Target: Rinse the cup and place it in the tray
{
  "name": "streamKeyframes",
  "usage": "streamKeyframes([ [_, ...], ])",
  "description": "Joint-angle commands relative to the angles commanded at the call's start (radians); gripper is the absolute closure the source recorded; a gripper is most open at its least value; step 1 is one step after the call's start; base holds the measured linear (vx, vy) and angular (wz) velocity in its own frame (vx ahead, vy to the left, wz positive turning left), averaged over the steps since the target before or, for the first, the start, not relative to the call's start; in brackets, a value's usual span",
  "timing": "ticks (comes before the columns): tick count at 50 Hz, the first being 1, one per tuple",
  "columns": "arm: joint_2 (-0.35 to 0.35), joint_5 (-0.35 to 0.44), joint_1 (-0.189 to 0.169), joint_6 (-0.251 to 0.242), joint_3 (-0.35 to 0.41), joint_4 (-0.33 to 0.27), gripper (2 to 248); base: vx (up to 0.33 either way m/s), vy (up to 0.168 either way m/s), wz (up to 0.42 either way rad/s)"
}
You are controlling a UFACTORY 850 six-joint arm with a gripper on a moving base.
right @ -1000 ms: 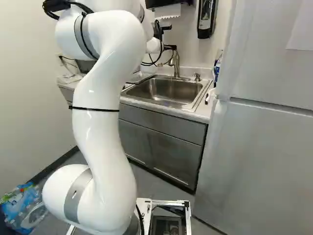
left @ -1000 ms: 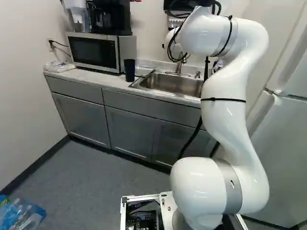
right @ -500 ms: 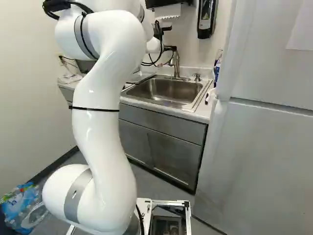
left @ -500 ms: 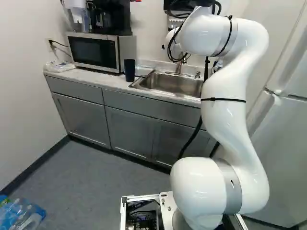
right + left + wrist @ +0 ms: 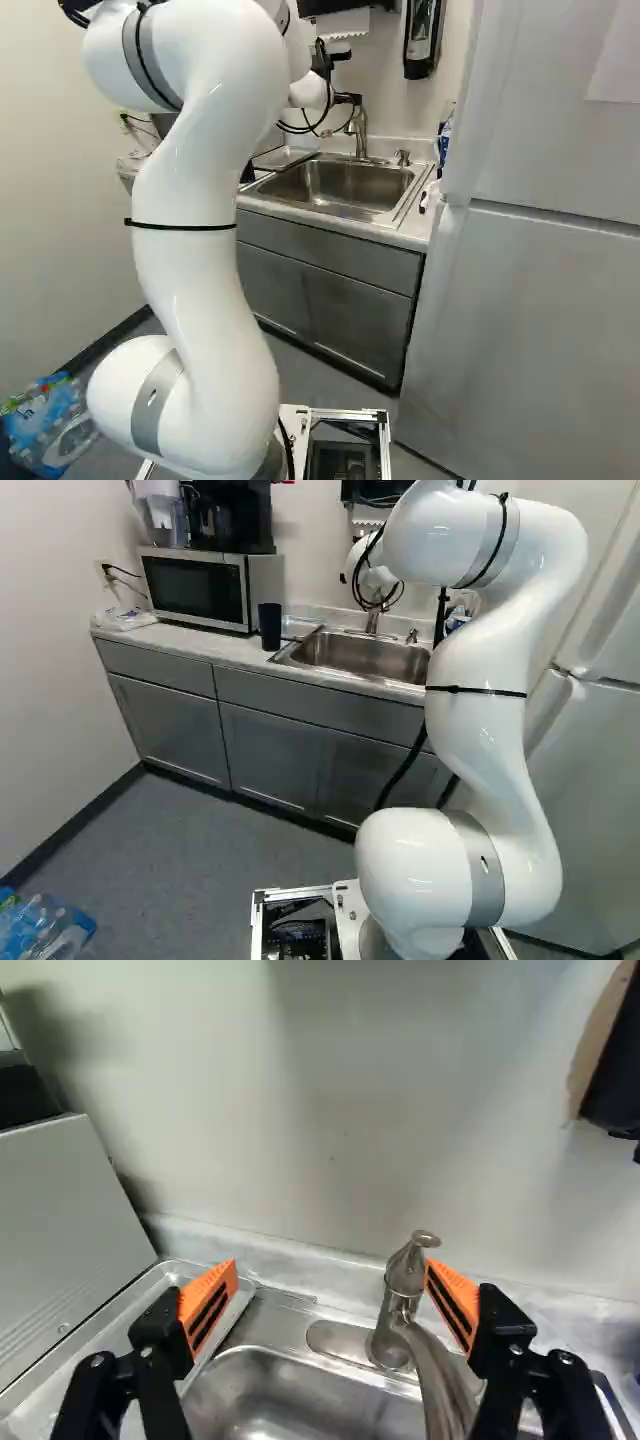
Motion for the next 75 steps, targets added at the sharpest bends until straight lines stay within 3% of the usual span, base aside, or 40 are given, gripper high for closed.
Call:
streamKeyframes([
  [21, 0.099, -0.005, -0.026, 0.0, 0.12, 0.0, 3, 0.0, 0.0, 0.0],
  [34, 0.156, -0.054, -0.047, 0.0, 0.186, 0.0, 3, 0.0, 0.0, 0.0],
  [75, 0.349, -0.435, -0.091, 0.0, 0.402, 0.0, 3, 0.0, 0.0, 0.0],
])
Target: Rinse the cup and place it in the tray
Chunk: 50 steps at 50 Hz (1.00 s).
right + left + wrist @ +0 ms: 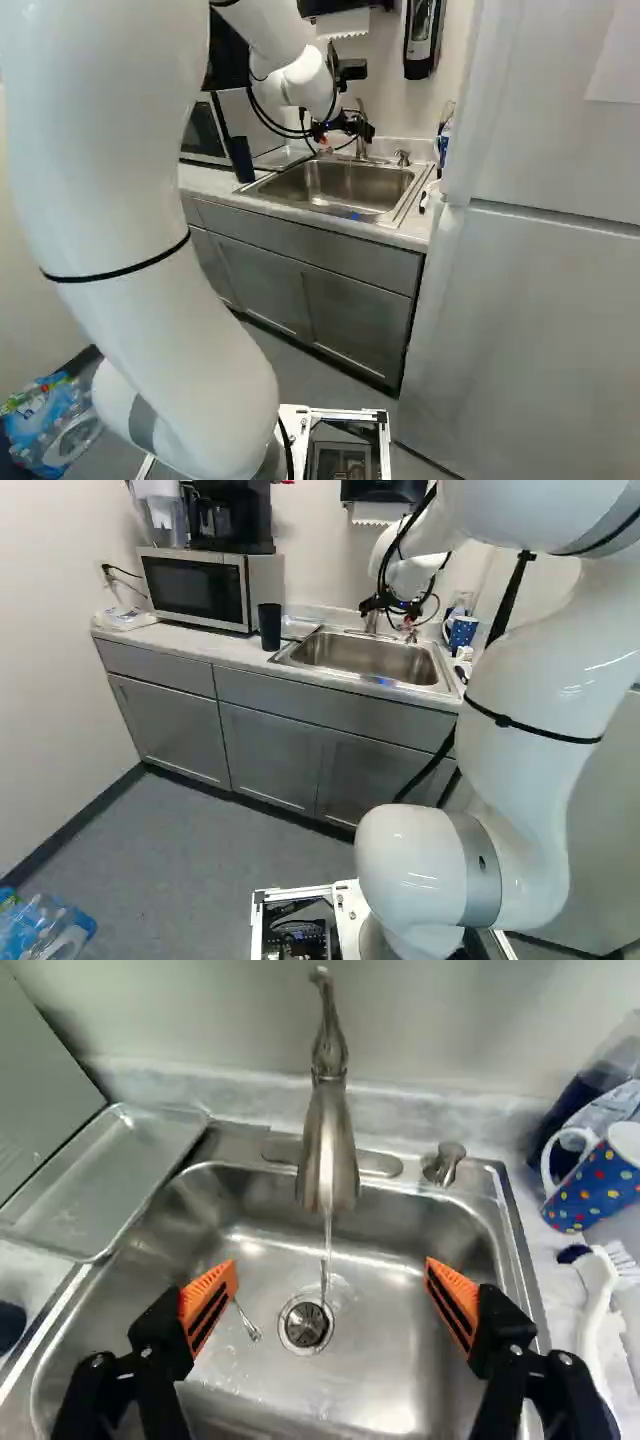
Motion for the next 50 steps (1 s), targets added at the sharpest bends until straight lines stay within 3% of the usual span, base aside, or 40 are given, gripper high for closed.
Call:
streamKeyframes([
  [9, 0.025, -0.046, -0.007, 0.0, 0.027, 0.0, 3, 0.0, 0.0, 0.0],
  [50, 0.026, -0.046, -0.008, 0.0, 0.027, 0.0, 3, 0.0, 0.0, 0.0],
])
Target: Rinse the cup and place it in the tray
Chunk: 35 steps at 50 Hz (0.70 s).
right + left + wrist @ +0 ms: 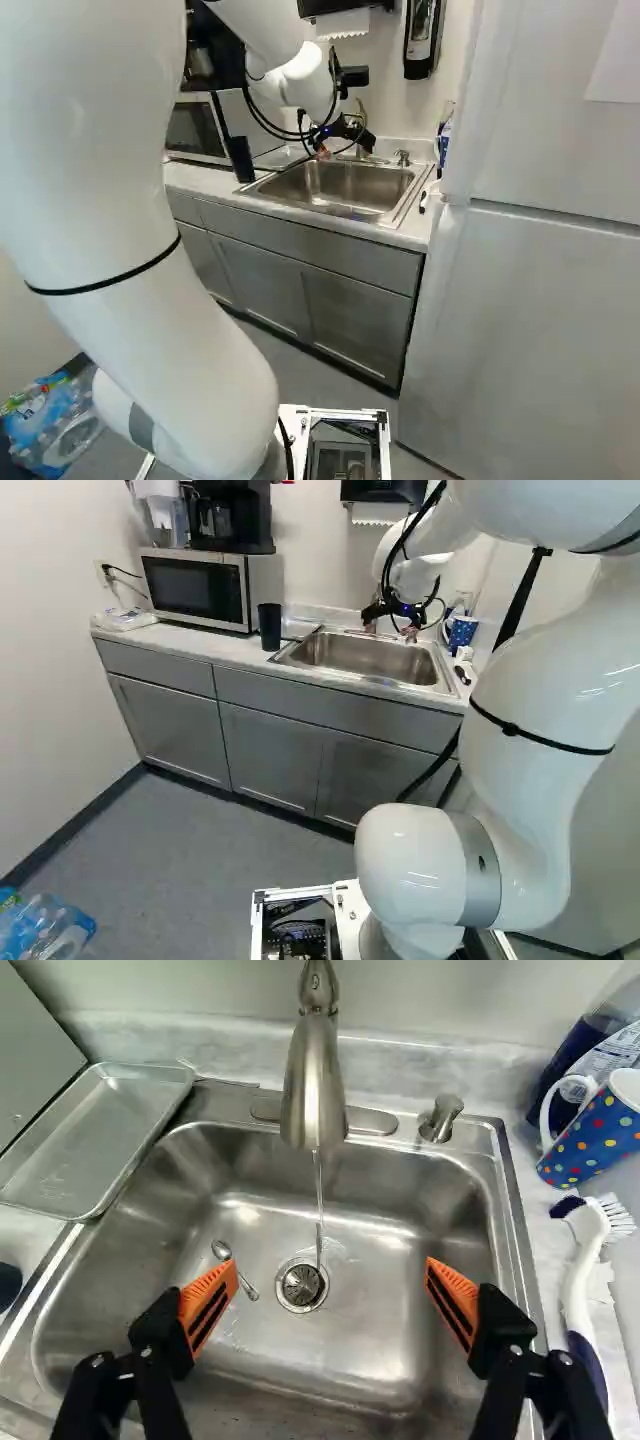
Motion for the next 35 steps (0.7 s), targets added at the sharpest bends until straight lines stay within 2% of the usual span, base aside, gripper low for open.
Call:
streamKeyframes([
  [16, -0.005, 0.0, 0.0, 0.0, -0.033, 0.0, 3, 0.0, 0.0, 0.0],
  [35, -0.046, 0.0, 0.009, 0.0, -0.12, 0.0, 3, 0.0, 0.0, 0.0],
])
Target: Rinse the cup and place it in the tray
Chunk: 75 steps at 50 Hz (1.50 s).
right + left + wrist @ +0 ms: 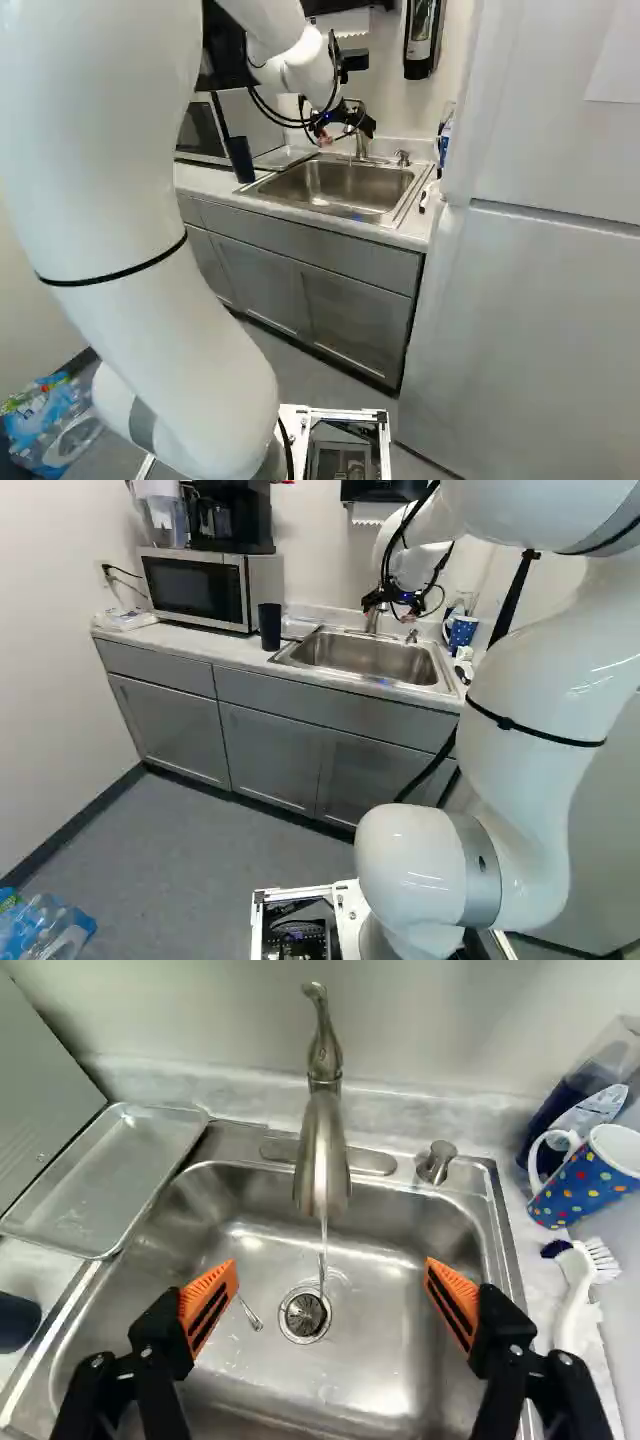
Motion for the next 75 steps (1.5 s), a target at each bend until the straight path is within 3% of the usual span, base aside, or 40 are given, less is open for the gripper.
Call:
streamKeyframes([
  [75, -0.323, 0.016, 0.053, 0.0, -0.468, 0.0, 3, 0.0, 0.0, 0.0],
])
